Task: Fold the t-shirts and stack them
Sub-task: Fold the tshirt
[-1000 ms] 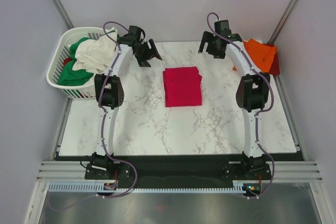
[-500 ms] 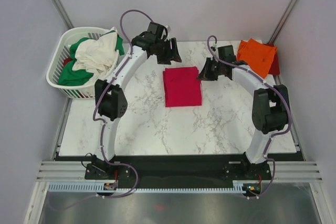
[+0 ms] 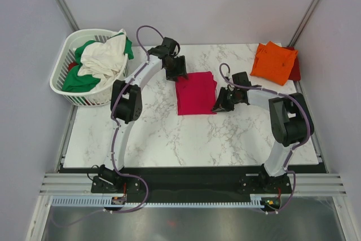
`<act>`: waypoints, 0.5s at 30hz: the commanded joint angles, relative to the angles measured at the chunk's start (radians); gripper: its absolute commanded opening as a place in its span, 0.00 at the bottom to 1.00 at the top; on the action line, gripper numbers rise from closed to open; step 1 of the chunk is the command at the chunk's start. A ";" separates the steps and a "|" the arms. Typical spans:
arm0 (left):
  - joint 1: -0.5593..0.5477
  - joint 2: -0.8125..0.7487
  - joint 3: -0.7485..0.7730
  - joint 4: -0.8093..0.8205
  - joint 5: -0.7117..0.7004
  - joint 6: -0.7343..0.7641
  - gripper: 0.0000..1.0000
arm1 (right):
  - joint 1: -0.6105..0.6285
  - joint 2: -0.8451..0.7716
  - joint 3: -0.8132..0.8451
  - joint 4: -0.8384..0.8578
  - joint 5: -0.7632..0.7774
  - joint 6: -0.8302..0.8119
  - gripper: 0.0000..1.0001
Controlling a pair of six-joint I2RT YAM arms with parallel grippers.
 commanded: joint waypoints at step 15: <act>0.064 0.137 0.077 0.021 -0.090 0.109 0.63 | 0.003 -0.141 -0.163 -0.022 0.090 -0.069 0.41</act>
